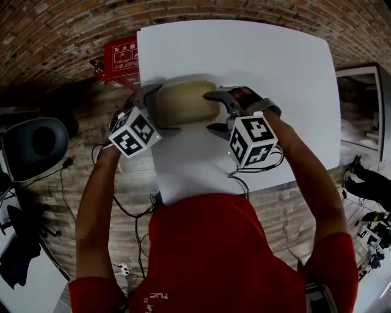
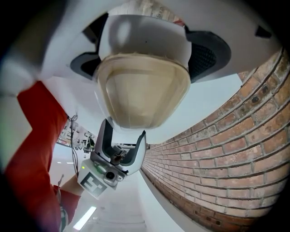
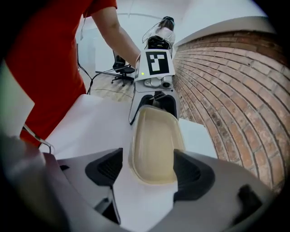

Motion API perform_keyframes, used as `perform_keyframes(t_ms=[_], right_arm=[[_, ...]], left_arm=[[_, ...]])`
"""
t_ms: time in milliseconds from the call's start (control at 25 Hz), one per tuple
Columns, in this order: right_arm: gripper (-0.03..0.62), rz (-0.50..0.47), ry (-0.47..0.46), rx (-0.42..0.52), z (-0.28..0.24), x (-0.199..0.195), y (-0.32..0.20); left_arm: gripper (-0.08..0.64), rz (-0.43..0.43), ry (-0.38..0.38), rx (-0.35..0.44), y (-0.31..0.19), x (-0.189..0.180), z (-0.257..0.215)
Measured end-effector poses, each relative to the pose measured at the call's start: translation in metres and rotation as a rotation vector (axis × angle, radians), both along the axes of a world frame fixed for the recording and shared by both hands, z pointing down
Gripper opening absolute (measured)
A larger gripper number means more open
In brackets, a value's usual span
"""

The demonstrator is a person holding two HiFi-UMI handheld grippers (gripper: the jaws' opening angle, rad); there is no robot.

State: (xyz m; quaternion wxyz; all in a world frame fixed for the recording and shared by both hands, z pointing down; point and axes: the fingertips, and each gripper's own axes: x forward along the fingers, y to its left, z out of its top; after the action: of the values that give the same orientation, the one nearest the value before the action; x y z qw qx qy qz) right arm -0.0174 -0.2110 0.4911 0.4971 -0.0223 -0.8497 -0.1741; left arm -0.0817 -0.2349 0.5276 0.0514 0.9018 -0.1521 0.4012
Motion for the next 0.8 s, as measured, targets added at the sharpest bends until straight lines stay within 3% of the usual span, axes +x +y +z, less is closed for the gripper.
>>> perform_keyframes(t_ms=[160,240,320,800], right_arm=[[0.311,0.003,-0.052,0.069,0.000,-0.036,0.012],[0.311,0.000,-0.031,0.129,0.008,-0.046,0.010],[0.310,0.011,-0.009,0.131,0.014,-0.049,0.007],[0.284,0.099,-0.042,-0.401,-0.009,-0.050,0.004]], left_arm=[[0.577,-0.010,0.004,0.003,0.000,-0.002,0.000],[0.577,-0.012,0.006,0.003,0.000,0.000,0.000],[0.577,-0.007,0.006,0.009,0.000,0.002,-0.001],[0.575,-0.012,-0.012,0.040,-0.003,0.003,-0.001]])
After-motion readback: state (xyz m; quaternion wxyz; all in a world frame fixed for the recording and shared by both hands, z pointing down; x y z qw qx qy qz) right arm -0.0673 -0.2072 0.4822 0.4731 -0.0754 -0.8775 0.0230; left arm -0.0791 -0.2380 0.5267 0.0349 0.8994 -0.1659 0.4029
